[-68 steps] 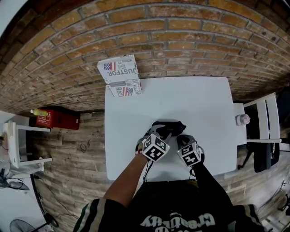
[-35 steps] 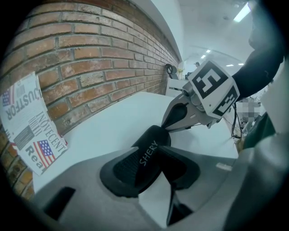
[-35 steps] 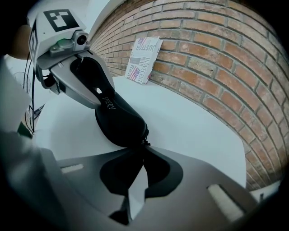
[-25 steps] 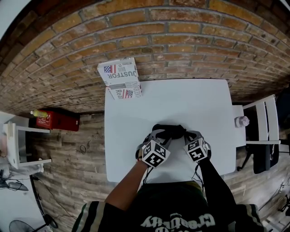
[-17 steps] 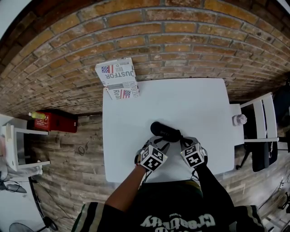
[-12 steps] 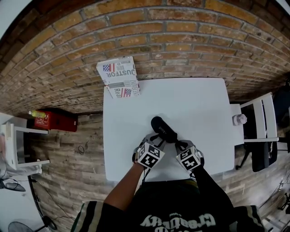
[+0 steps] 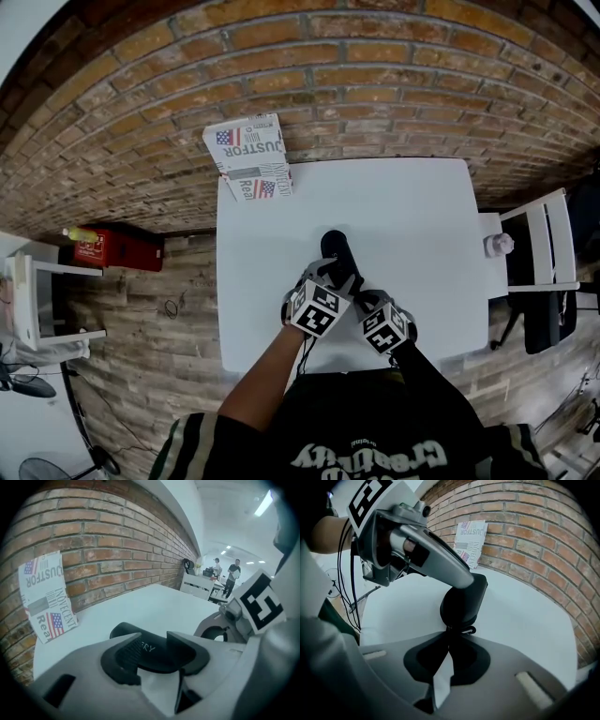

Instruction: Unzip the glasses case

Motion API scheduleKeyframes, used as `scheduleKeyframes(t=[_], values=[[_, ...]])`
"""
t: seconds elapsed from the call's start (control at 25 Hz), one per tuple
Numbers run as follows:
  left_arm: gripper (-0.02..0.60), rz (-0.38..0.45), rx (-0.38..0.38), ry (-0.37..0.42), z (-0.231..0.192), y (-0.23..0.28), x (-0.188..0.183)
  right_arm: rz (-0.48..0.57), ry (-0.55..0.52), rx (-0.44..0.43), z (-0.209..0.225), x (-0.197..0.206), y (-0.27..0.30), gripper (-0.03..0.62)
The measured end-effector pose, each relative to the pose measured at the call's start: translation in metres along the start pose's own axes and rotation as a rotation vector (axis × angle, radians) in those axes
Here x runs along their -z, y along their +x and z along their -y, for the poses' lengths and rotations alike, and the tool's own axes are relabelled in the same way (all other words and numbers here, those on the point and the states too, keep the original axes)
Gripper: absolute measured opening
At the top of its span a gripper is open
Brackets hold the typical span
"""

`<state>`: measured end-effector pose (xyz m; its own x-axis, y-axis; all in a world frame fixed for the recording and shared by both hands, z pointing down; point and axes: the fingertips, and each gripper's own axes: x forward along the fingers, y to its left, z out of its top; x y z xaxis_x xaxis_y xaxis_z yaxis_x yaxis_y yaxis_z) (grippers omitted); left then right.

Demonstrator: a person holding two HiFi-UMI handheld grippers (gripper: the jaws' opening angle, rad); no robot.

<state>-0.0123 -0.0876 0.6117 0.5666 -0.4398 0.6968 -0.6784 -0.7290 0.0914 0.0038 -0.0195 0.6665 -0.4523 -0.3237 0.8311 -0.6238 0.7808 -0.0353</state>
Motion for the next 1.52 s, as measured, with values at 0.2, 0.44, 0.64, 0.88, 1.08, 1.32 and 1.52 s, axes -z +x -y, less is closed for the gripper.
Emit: scheduleKeyframes(t=[0.2, 0.44, 0.64, 0.88, 1.08, 1.32, 1.52], values=[[0.137, 0.006, -0.021, -0.003, 0.0, 0.015, 0.006, -0.006, 0.006, 0.005, 0.004, 0.002, 0.0, 0.015], [0.138, 0.0, -0.019, 0.031, 0.001, 0.017, 0.006, -0.012, -0.007, 0.072, 0.008, 0.003, -0.003, 0.014], [0.138, -0.003, -0.015, 0.042, 0.001, 0.017, 0.007, -0.023, -0.038, 0.124, 0.009, 0.005, -0.005, 0.014], [0.138, -0.003, -0.012, 0.041, 0.001, 0.016, 0.006, -0.021, -0.046, 0.154, 0.013, 0.005, -0.009, 0.014], [0.138, -0.009, -0.009, 0.041, 0.001, 0.016, 0.007, -0.018, -0.036, 0.193, 0.023, 0.006, -0.011, 0.014], [0.138, -0.01, -0.01, 0.037, 0.001, 0.016, 0.007, -0.017, -0.034, 0.207, 0.039, 0.003, -0.012, 0.014], [0.138, -0.009, -0.011, 0.035, 0.0, 0.017, 0.008, -0.015, -0.035, 0.21, 0.047, -0.003, -0.007, 0.015]])
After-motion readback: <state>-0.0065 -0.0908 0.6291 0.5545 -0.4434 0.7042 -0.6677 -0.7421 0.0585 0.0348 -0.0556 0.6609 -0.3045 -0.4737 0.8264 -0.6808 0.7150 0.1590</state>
